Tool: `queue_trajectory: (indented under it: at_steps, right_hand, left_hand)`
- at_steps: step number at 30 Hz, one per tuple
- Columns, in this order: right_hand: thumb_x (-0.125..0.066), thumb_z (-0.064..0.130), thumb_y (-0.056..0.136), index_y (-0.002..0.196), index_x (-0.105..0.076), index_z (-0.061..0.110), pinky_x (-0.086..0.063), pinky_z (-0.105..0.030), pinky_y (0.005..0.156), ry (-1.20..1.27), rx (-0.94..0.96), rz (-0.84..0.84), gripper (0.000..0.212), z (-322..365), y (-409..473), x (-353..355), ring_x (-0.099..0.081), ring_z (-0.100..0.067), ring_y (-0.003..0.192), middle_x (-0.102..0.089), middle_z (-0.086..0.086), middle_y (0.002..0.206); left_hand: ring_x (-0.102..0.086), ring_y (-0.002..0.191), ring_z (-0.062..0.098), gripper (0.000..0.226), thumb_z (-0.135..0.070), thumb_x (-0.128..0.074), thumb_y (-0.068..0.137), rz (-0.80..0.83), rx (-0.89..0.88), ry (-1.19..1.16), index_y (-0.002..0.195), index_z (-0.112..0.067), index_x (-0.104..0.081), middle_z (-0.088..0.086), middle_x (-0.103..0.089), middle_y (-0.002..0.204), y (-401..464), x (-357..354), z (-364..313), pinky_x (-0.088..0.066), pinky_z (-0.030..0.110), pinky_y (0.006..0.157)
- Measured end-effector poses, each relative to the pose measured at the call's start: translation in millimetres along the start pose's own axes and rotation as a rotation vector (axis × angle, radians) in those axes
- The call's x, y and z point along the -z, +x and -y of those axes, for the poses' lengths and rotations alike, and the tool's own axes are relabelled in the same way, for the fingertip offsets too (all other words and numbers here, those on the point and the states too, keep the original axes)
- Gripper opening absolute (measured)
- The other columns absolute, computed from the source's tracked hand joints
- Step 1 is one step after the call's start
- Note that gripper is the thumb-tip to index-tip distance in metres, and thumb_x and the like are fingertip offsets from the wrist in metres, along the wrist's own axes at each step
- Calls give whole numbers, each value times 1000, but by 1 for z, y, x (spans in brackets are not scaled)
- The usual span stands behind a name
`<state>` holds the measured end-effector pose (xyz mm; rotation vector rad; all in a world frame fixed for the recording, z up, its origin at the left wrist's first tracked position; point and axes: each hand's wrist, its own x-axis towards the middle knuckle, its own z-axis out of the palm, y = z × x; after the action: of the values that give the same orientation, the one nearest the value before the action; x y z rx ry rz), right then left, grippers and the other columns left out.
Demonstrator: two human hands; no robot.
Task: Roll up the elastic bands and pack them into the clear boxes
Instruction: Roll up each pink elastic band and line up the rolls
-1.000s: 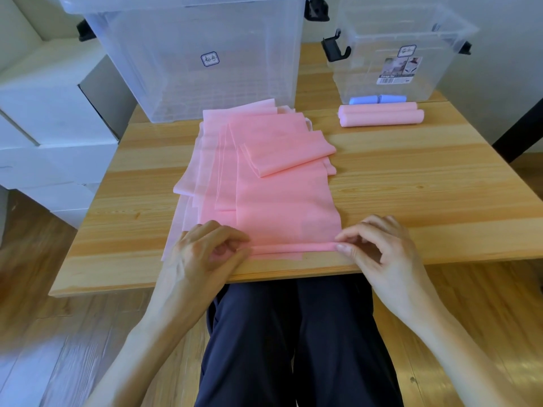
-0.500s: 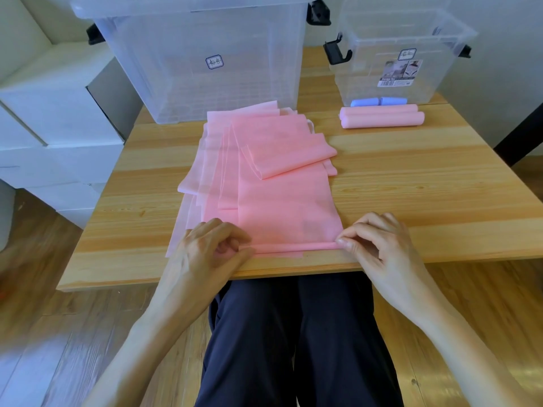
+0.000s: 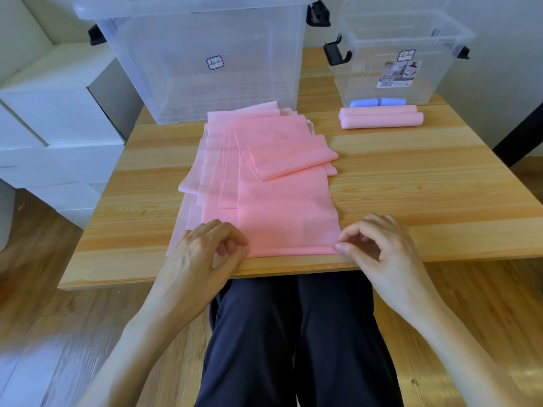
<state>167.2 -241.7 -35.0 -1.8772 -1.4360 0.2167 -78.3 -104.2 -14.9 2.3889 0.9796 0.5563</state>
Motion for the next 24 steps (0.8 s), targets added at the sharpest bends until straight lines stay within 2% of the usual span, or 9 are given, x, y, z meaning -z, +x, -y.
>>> queue_trajectory:
  at_steps: [3,6,11,15,17,21,24]
  right_hand:
    - [-59,50,88,84,-71,29,-30,-16,89,-2,40,9,25,-5,-2,1,-48,-7,93,-58,15,85]
    - [-63,54,83,86,-73,31,-31,-17,89,28,47,30,25,-6,-1,2,-47,-4,95,-57,15,86]
    - [-59,51,83,87,-71,31,-36,-23,86,38,26,12,24,-3,5,-1,-48,-5,91,-57,16,84]
    - [-62,46,84,83,-68,29,-39,-30,86,23,22,9,18,-4,3,-3,-49,-9,92,-58,16,85]
    - [-62,51,81,84,-71,29,-37,-29,86,30,28,17,23,-4,2,-2,-48,-7,94,-59,16,87]
    - [-57,53,81,84,-72,28,-35,-26,88,41,10,34,30,-3,6,0,-48,-6,93,-59,14,86]
    - [-55,48,87,84,-70,27,-32,-22,87,10,25,77,25,-2,8,2,-46,-5,91,-58,14,85]
  left_hand:
    - [-56,87,3,15,-39,-53,88,-34,-38,0,90,-33,-66,-21,-56,86,0,-3,-2,-40,16,81]
    - [-54,89,0,15,-28,-57,89,-59,-58,27,92,-30,-71,-22,-54,89,-3,-5,1,-39,14,83]
    - [-55,93,2,31,-53,-52,84,-52,9,3,90,-32,-74,-21,-56,91,-2,-5,-1,-39,16,82]
    - [-58,86,8,8,-35,-65,89,-87,-12,0,89,-29,-70,-19,-60,84,3,-4,-2,-44,25,83]
    - [-58,86,7,8,-34,-62,88,-89,-27,10,88,-29,-69,-19,-60,83,3,-4,-3,-44,26,82]
    - [-56,88,6,24,-50,-56,85,-68,-22,15,88,-31,-71,-19,-59,86,2,-3,-1,-37,12,85]
    - [-56,88,6,20,-48,-62,83,-55,-5,17,85,-30,-72,-18,-58,85,1,-3,-2,-33,7,86]
